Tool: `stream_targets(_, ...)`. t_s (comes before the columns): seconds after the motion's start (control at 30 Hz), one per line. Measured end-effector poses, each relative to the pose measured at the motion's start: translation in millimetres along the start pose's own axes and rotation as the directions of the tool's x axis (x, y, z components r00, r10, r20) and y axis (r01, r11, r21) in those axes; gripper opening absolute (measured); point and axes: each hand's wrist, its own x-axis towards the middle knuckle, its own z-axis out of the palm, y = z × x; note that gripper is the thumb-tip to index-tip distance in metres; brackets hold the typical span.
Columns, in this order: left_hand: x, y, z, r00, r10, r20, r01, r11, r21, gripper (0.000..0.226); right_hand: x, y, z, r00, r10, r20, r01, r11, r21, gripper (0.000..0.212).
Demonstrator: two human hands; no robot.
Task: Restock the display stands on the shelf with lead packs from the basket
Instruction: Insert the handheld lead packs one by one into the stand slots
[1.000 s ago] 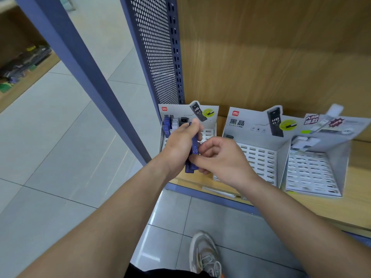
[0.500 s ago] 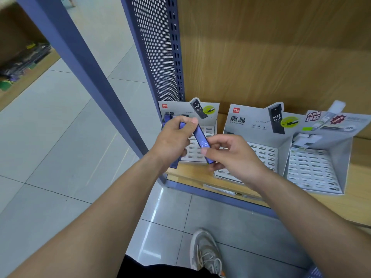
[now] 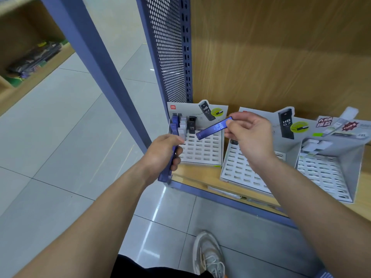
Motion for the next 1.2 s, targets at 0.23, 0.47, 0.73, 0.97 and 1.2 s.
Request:
stream_targets(0.23, -5.8, -29.1, -34.1, 1.0, 0.03, -0.007, -0.029, 0.988, 0.15, 0.014, 29.4, 28.1, 54.4, 0.975, -0.11, 0.194, 0.171, 0.927, -0.334, 0.015)
stream_targets(0.47, 5.2, -32.6, -36.8, 1.0, 0.014, 0.024, -0.016, 0.995, 0.101, 0.019, 42.8, 27.3, 99.1, 0.906, -0.238, 0.349, 0.391, 0.785, -0.481, 0.013)
stream_targets(0.73, 0.6, -42.5, -45.5, 0.982, -0.126, 0.137, 0.113, 0.988, 0.101, 0.028, 50.8, 27.3, 110.0, 0.834, -0.242, 0.495, 0.528, 0.608, -0.593, 0.014)
stream_targets(0.97, -6.6, -40.7, -48.2, 0.991, -0.095, 0.097, 0.086, 0.992, 0.093, 0.026, 49.8, 33.9, 116.9, 0.781, -0.314, 0.54, 0.613, 0.552, -0.566, 0.012)
stream_targets(1.2, -7.6, -36.0, -44.1, 0.991, -0.125, 0.046, 0.126, 0.992, -0.028, 0.035, 55.3, 32.9, 115.5, 0.753, -0.302, 0.585, 0.65, 0.481, -0.588, 0.013)
